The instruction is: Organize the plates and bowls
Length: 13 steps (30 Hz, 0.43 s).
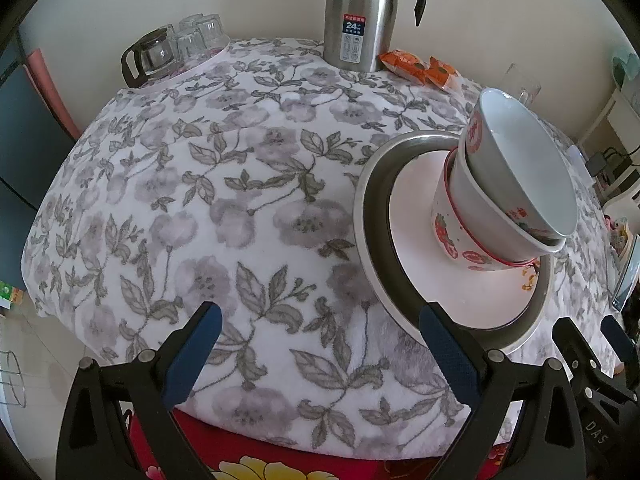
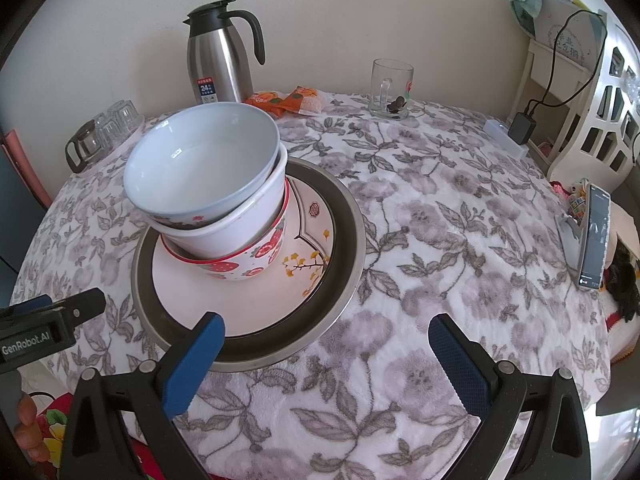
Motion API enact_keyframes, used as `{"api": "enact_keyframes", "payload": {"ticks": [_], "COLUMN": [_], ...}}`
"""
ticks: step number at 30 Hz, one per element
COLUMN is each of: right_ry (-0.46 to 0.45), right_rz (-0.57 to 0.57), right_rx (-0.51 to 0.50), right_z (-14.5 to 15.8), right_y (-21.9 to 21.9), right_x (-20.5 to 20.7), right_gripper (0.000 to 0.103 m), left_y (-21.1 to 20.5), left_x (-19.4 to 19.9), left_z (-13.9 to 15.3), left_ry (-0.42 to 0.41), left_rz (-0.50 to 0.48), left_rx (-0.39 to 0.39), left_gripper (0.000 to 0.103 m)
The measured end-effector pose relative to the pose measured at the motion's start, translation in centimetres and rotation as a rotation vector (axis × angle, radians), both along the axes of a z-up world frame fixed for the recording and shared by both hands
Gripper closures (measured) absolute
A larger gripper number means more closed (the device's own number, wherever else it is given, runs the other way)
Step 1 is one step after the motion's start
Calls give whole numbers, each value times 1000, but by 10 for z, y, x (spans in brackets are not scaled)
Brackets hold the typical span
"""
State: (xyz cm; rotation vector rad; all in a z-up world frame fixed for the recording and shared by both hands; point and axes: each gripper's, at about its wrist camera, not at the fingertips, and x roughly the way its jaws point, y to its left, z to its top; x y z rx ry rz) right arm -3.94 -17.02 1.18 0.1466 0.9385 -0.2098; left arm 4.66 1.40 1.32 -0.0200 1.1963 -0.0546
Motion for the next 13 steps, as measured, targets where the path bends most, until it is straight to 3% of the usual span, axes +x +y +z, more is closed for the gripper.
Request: {"api": "enact_keyframes", "payload": {"ticks": [13], "right_ry": [1], "right_rz": [0], "right_rx": [0], "right_z": [0], "right_y": [0], "right_x": [0], "right_gripper": [0], "left_y": [-2], "left_x": [-1], "left_z": [3], "left_ry": [-14], "left_rz": [3], "left_rx": [-12], "left_gripper": [4]}}
